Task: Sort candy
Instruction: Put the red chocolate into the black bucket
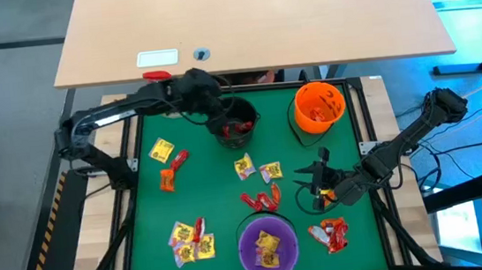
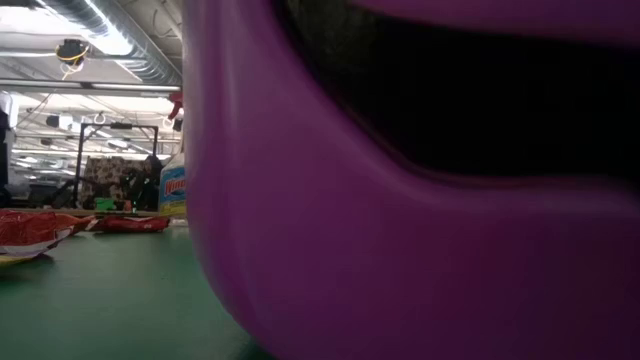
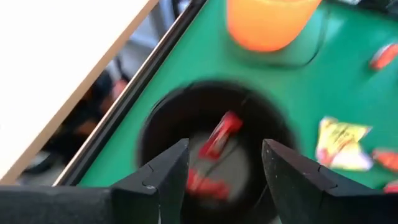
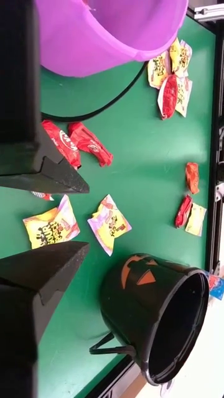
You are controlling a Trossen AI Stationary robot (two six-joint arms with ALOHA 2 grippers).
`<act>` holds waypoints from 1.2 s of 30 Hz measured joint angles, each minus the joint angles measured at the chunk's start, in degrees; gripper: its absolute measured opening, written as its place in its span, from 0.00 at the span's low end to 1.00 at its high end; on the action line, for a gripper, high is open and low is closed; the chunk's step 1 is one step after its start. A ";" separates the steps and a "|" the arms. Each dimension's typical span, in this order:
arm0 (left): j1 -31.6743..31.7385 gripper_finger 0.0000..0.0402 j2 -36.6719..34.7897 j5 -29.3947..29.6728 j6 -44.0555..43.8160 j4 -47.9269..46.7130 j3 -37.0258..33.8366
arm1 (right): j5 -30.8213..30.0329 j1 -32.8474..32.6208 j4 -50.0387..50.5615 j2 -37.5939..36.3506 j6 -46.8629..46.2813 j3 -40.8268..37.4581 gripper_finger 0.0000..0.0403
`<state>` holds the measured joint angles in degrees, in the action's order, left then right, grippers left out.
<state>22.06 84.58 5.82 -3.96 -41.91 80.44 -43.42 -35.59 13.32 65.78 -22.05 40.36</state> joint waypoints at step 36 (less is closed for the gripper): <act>-1.17 0.47 -2.96 -0.86 -16.56 -1.57 -40.77 | -1.11 0.00 -0.28 0.02 -0.15 -0.02 0.32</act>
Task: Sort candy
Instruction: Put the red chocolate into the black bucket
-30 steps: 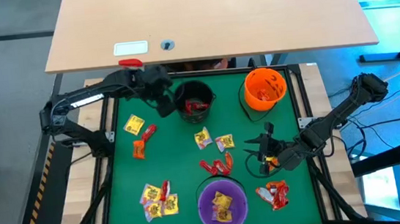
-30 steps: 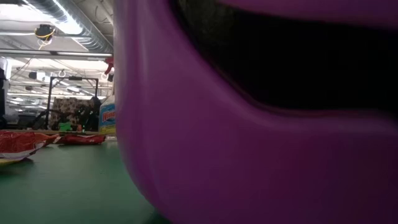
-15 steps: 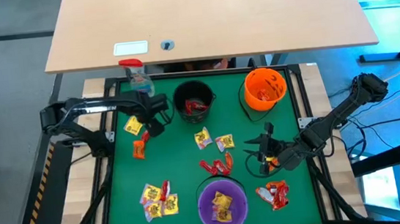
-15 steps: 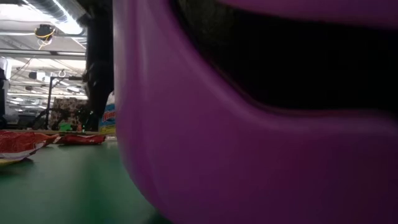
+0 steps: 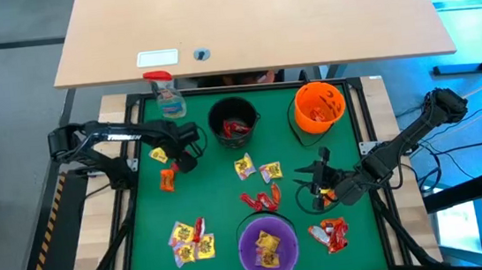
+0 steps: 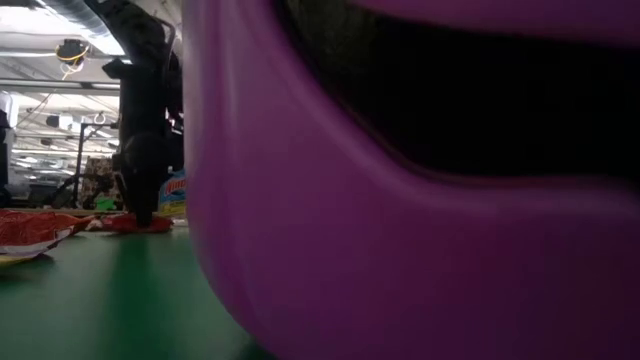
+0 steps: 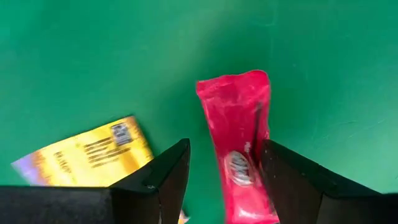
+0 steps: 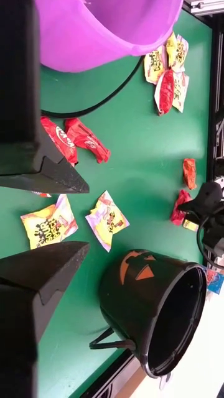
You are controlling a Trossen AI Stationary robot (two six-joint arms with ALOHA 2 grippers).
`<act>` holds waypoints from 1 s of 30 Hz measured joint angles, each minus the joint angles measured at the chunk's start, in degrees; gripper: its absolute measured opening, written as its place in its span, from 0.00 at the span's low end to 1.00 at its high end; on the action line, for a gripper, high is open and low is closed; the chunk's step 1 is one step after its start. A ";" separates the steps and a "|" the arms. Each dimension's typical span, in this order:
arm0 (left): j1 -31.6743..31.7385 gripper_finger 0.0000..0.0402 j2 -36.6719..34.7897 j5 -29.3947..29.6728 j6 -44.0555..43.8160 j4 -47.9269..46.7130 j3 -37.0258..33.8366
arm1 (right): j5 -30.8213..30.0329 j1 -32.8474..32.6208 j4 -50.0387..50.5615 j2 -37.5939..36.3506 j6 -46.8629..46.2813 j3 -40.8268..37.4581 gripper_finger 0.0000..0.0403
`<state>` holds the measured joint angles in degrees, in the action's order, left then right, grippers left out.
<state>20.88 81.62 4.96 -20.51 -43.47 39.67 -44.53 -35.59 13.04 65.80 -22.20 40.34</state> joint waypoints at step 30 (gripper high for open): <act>0.02 0.04 0.00 -8.37 0.39 3.63 -0.55 | -0.05 0.00 0.02 0.00 0.02 0.00 0.32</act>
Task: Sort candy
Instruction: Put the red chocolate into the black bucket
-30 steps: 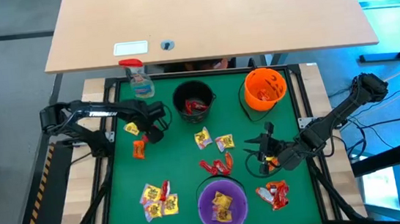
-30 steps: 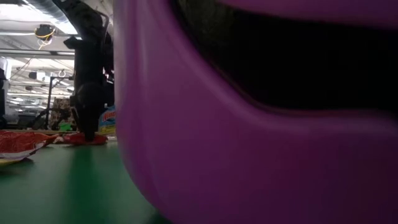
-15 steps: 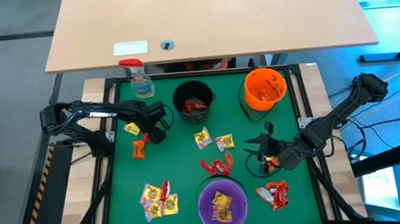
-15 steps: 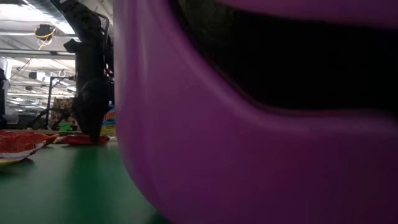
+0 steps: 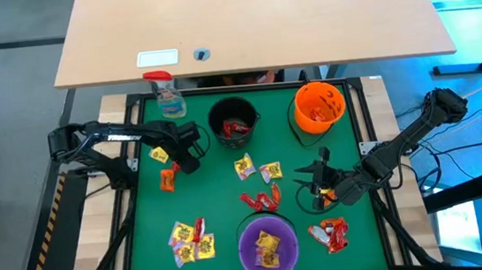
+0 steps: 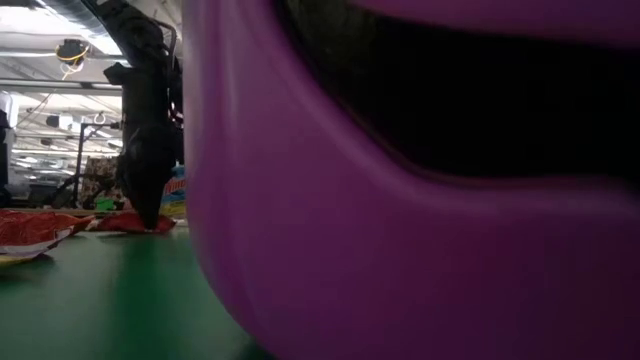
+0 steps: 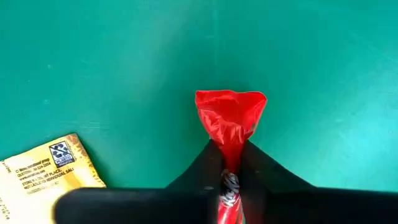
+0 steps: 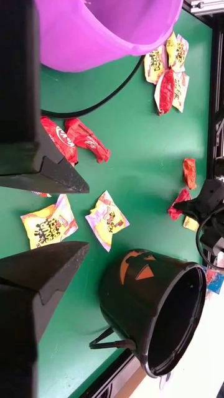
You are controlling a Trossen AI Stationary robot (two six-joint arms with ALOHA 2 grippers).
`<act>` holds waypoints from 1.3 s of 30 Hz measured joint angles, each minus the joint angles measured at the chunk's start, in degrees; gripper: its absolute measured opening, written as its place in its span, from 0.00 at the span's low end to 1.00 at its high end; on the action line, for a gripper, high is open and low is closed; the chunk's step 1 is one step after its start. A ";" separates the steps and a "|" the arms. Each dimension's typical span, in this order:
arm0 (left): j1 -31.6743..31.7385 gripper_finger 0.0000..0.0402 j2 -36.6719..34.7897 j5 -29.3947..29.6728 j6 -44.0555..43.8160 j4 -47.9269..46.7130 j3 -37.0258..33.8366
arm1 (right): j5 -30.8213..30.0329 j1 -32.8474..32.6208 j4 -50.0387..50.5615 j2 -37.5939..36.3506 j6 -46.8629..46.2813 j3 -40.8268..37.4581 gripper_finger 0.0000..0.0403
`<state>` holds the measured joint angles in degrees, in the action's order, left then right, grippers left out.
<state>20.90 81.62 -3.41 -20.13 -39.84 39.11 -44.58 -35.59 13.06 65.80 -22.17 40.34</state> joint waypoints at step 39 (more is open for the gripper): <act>1.67 0.12 8.87 2.00 16.09 9.70 37.13 | 3.10 4.50 -0.17 0.00 -0.74 -0.02 0.32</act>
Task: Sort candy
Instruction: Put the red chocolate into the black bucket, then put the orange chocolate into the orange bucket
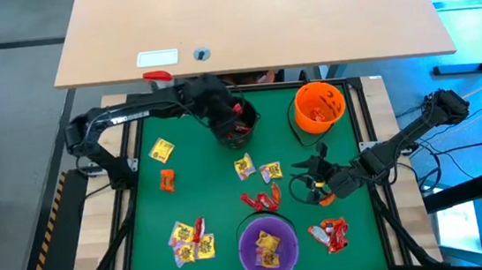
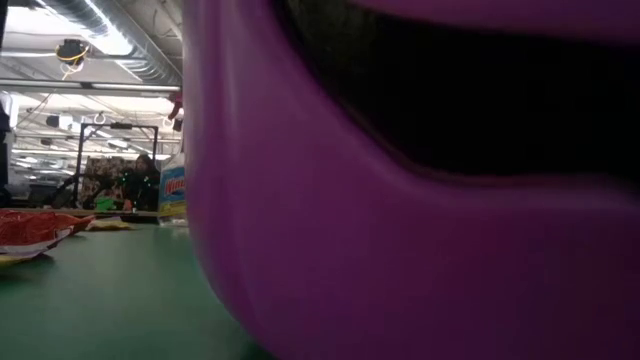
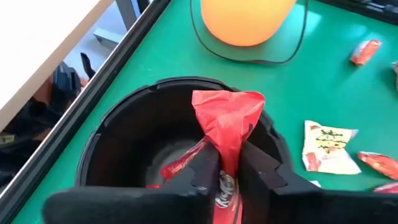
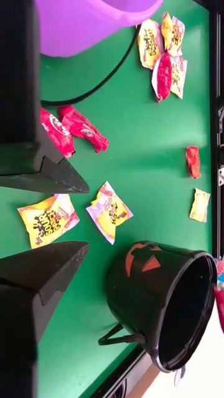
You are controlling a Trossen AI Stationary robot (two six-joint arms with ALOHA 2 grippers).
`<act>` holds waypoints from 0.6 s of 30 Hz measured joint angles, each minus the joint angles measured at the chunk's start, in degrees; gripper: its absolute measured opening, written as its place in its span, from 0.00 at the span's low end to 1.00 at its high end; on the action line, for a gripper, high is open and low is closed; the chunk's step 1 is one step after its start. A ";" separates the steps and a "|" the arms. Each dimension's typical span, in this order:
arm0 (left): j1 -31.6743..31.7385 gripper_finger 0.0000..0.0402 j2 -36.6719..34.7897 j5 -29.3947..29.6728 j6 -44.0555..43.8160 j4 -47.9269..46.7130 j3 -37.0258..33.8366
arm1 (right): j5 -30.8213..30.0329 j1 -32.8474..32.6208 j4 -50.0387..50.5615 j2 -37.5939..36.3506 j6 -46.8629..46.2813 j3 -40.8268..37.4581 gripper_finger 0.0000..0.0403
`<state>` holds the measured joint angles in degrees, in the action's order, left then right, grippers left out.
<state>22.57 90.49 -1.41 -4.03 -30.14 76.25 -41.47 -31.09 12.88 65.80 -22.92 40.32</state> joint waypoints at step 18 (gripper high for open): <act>0.03 0.41 -2.86 -1.73 -1.01 -0.51 0.00 | 0.18 0.00 0.07 0.00 0.15 0.00 0.32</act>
<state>22.60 87.63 -3.14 -5.04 -30.65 76.25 -41.29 -31.09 12.95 65.80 -22.76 40.32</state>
